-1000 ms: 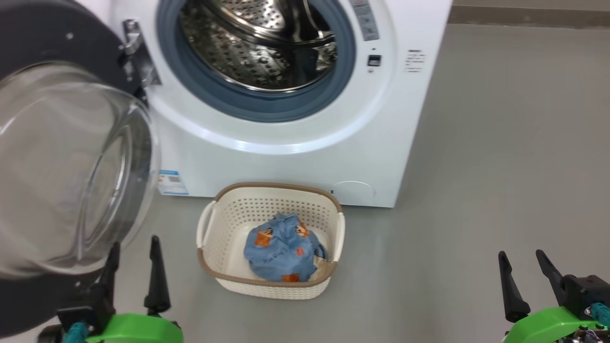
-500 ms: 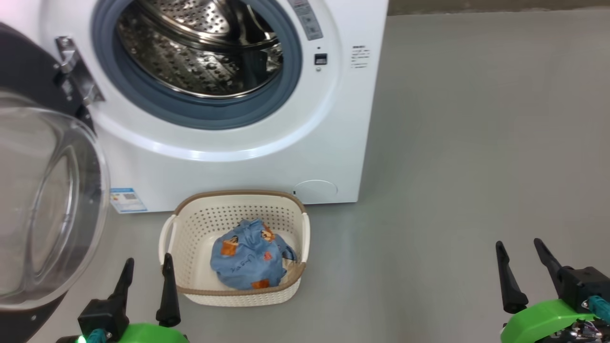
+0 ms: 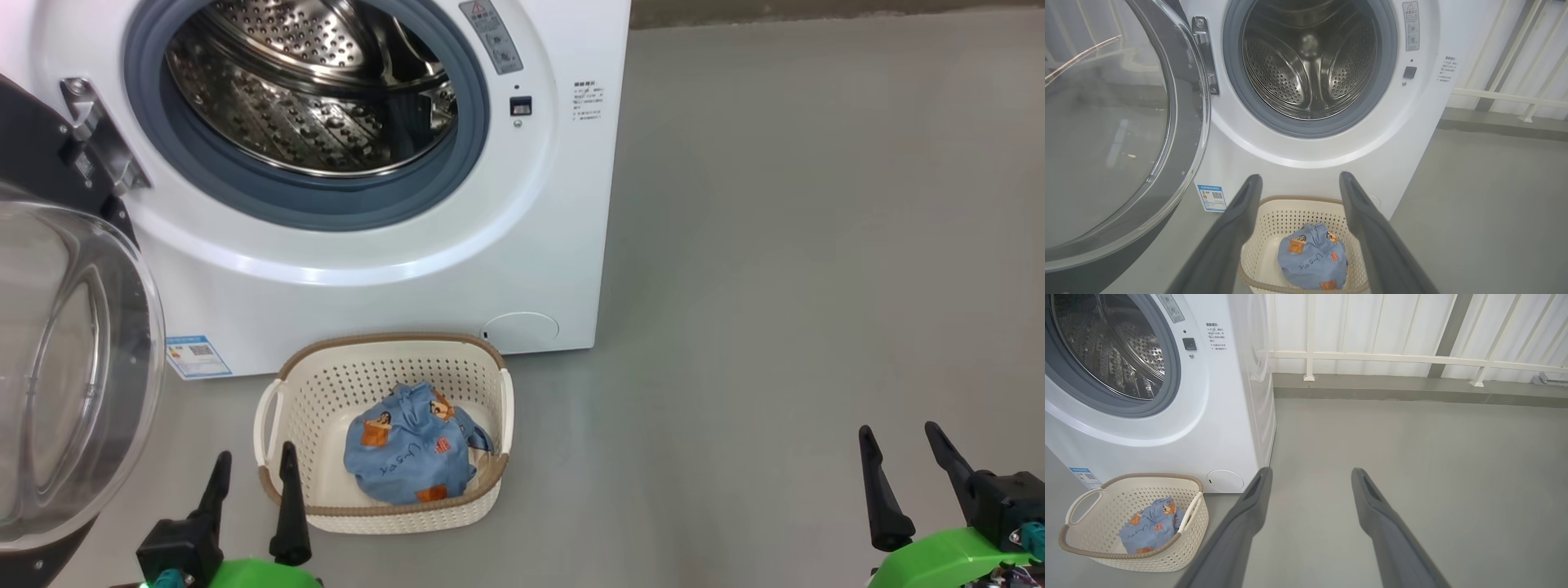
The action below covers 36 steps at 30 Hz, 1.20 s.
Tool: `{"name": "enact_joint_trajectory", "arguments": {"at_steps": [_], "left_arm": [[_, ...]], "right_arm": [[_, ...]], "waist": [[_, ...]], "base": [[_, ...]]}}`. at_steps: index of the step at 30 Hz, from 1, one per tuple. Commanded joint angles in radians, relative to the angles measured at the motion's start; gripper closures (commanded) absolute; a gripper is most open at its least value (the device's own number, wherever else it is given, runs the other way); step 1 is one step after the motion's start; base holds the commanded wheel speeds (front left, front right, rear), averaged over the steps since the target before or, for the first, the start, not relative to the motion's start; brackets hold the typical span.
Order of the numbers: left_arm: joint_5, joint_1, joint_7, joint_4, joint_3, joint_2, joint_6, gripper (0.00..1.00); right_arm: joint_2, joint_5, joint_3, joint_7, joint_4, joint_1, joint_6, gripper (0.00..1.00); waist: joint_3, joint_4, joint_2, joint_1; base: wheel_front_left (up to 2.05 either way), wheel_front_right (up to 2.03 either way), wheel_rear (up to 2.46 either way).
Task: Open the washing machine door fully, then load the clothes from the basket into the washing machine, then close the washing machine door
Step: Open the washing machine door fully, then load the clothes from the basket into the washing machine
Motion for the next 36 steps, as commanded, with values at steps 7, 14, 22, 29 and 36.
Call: {"name": "enact_joint_trajectory", "arguments": {"at_steps": [7,14,22,29,36], "left_arm": [[0.009,-0.054,-0.013,-0.014,0.041,0.006,-0.009,0.00],[0.018,-0.061,-0.014,-0.012,0.048,0.000,-0.015,0.00],[0.027,-0.062,-0.014,-0.012,0.057,-0.010,-0.025,0.00],[0.037,-0.059,-0.014,0.002,0.054,-0.016,-0.035,0.00],[0.040,-0.064,-0.014,0.015,0.046,-0.022,-0.040,0.00]], "right_arm": [[-0.015,0.010,0.026,0.000,-0.029,-0.032,0.004,0.00],[-0.015,0.009,0.025,-0.004,-0.026,-0.041,0.004,0.00],[-0.015,0.008,0.024,-0.006,-0.020,-0.043,0.004,0.00],[-0.015,0.010,0.027,-0.005,-0.014,-0.042,0.004,0.00],[-0.015,0.014,0.028,-0.004,-0.012,-0.038,0.004,0.00]], "waist": [[0.021,0.004,0.0000,-0.0001],[0.033,0.009,0.0000,-0.0001],[0.035,0.013,0.0000,-0.0001],[0.028,0.014,0.0000,-0.0001],[0.024,0.014,0.0000,-0.0001]], "base": [[0.00,0.00,0.00],[0.00,0.00,0.00],[0.00,0.00,0.00],[0.16,-0.38,0.22],[1.18,-1.21,0.03]]}}
